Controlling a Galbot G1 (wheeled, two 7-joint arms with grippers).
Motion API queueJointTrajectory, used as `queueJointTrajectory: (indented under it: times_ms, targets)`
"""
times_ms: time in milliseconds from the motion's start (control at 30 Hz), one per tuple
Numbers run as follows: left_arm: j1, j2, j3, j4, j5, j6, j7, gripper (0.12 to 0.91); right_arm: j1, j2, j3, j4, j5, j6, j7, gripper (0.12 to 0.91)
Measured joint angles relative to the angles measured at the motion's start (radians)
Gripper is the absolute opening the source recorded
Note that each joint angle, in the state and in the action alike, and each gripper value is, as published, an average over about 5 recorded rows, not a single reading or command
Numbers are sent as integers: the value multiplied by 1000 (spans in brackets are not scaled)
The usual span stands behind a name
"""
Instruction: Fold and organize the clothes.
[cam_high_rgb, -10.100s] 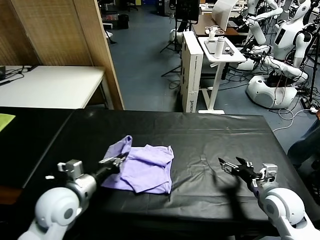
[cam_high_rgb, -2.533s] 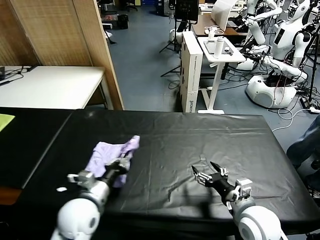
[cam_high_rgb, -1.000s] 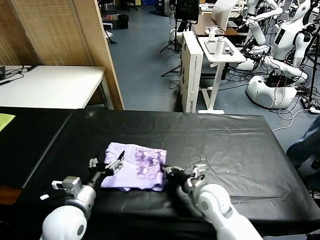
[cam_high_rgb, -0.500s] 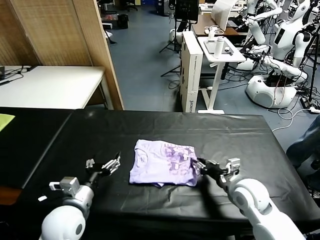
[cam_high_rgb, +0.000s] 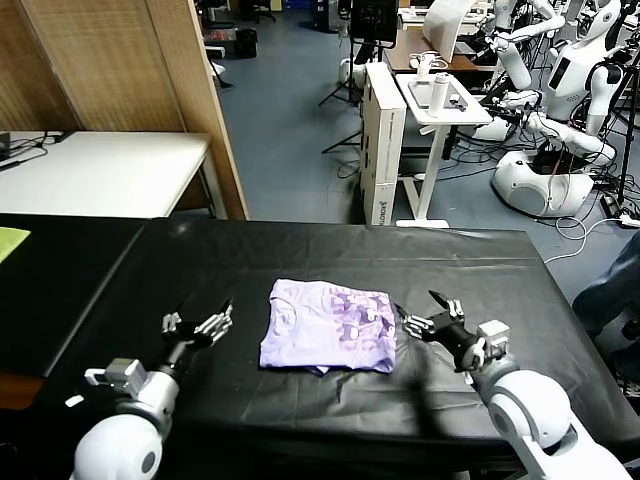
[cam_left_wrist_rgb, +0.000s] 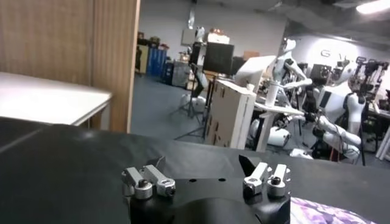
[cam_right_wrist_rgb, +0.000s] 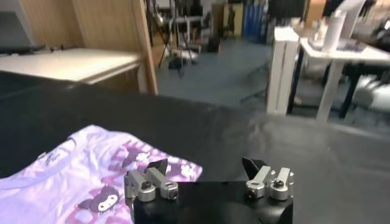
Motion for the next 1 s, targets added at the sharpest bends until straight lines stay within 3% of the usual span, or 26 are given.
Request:
queueJointTrajectory:
  times_ms: [167, 367, 467, 767, 1000]
  targets:
    - [8, 10, -10, -11, 7, -8, -6, 907, -46, 14, 32, 21, -18, 11, -2, 907]
    - [36, 32, -16, -1, 3, -84, -14, 907, -82, 25, 59, 49, -40, 16, 1, 907]
    - [58, 50, -26, -5, -19, -100, -28, 907, -110, 29, 78, 68, -56, 17, 6, 907]
    - [198, 120, -88, -71, -83, -102, -61, 907, -261, 64, 155, 136, -135, 92, 11, 907]
    - [299, 128, -106, -114, -85, -99, -72, 907, -361, 105, 181, 170, -183, 156, 16, 907]
